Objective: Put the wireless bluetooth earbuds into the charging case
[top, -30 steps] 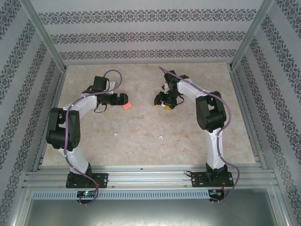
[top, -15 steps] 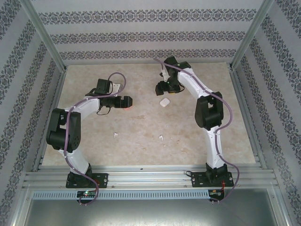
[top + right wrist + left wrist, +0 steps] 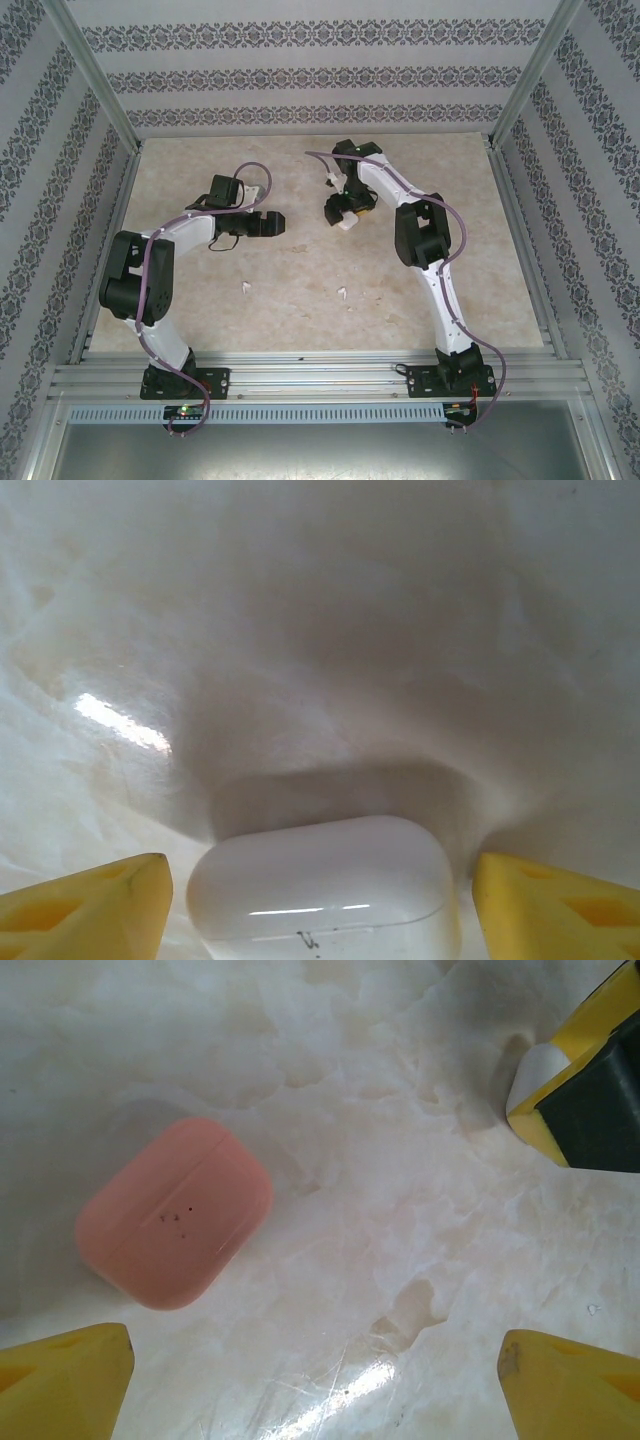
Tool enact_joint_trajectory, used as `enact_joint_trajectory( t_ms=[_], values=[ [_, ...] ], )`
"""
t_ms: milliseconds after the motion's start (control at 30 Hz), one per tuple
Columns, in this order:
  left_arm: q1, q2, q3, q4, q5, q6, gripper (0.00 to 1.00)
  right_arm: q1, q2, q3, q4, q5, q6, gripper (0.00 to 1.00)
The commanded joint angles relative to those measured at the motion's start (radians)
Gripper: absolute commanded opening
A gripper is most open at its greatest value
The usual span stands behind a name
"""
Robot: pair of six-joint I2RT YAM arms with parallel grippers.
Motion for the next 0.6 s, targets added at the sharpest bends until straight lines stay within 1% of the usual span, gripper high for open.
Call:
enact_joint_trajectory(
  t_ms=[0, 133, 300, 400, 467, 567],
  values=[
    [-0.013, -0.044, -0.014, 0.035, 0.003, -0.012, 0.93, 0.006, 0.015, -0.004, -0.030, 0.025, -0.003, 0.77],
    [-0.013, -0.067, -0.030, 0.044, 0.000, -0.018, 0.92, 0.014, -0.004, -0.047, -0.018, 0.021, 0.033, 0.71],
    [-0.013, -0.106, -0.070, 0.071, -0.002, -0.025, 0.90, 0.030, -0.067, -0.162, 0.035, -0.005, 0.097, 0.60],
    [-0.015, -0.133, -0.101, 0.091, 0.001, -0.036, 0.89, 0.040, -0.108, -0.233, 0.067, -0.025, 0.151, 0.56],
    [-0.014, -0.154, -0.126, 0.116, 0.005, -0.045, 0.88, 0.038, -0.148, -0.300, 0.111, -0.067, 0.212, 0.55],
    [-0.022, -0.184, -0.164, 0.159, 0.013, -0.061, 0.87, 0.022, -0.223, -0.419, 0.210, -0.168, 0.318, 0.53]
  ],
)
